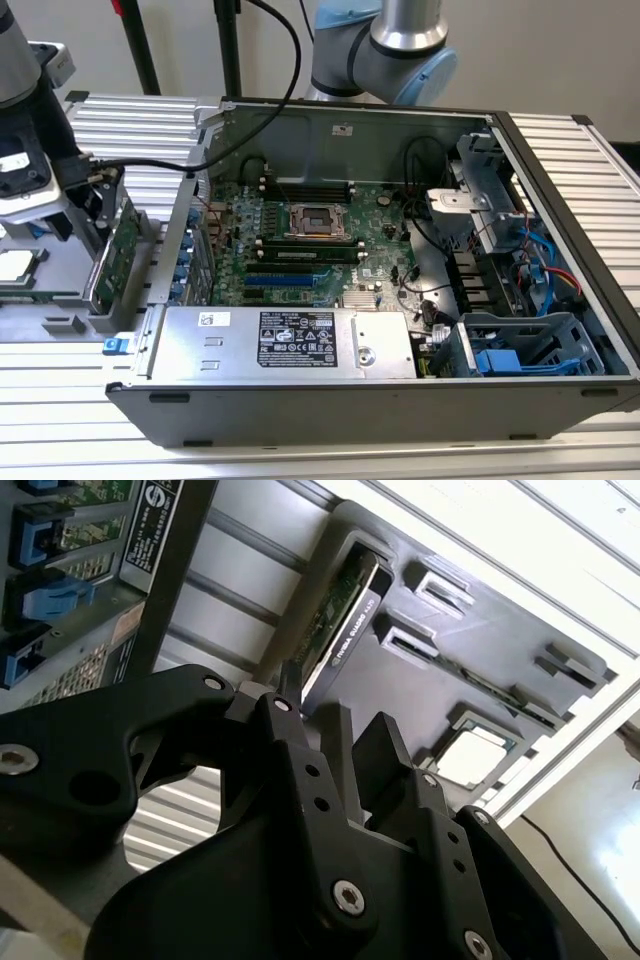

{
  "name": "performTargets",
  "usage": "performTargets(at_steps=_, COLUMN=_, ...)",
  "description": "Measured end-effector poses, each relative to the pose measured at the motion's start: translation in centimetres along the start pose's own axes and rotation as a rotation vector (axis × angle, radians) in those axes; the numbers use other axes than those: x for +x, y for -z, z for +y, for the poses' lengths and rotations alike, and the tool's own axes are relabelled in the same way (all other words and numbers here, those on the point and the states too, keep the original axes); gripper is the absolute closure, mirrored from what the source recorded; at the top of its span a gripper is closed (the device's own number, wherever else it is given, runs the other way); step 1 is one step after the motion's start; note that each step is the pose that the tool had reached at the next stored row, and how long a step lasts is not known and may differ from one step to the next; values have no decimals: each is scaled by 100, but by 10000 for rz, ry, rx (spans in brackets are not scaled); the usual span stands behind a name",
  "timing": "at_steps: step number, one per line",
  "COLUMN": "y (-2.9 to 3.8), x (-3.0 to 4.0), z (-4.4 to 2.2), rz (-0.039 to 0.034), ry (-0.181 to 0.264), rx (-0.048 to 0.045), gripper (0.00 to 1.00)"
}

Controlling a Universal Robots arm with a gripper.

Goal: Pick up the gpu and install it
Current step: 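Pick up the gpu and move the gpu toward the slot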

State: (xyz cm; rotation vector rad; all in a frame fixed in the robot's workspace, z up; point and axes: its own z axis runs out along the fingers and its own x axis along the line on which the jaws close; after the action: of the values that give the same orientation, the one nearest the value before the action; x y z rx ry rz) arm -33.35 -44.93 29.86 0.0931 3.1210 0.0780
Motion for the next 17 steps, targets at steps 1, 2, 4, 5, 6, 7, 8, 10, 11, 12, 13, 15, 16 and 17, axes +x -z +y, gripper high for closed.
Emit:
performTargets(at_steps=1, y=-4, x=0, z=0, rz=1, ry=-1, rx=0, gripper=0)
performTargets(at_steps=2, y=-9, x=0, z=0, rz=1, ry=0, rx=0, gripper=0)
performTargets(at_steps=4, y=-20, x=1, z=1, rz=1, ry=0, rx=1, gripper=0)
performTargets(at_steps=5, y=-24, x=1, z=1, rz=1, ry=0, rx=0, gripper=0)
performTargets(at_steps=6, y=-29, x=1, z=2, rz=1, ry=0, rx=0, gripper=0)
performTargets(at_steps=7, y=-35, x=1, z=2, rz=1, ry=0, rx=0, gripper=0)
performTargets(at_steps=8, y=-39, x=1, z=2, rz=1, ry=-1, rx=1, gripper=0)
performTargets(at_steps=10, y=-49, x=1, z=2, rz=1, ry=0, rx=1, gripper=0)
performTargets(at_steps=11, y=-55, x=1, z=2, rz=1, ry=-1, rx=0, gripper=0)
performTargets(at_steps=12, y=-60, x=2, z=2, rz=0, ry=0, rx=0, gripper=0)
performTargets(at_steps=13, y=-66, x=2, z=2, rz=0, ry=0, rx=0, gripper=0)
performTargets(at_steps=15, y=-76, x=2, z=3, rz=1, ry=-1, rx=1, gripper=0)
performTargets(at_steps=16, y=-81, x=2, z=3, rz=1, ry=-1, rx=1, gripper=0)
performTargets(at_steps=17, y=-86, x=2, z=3, rz=1, ry=0, rx=0, gripper=0)
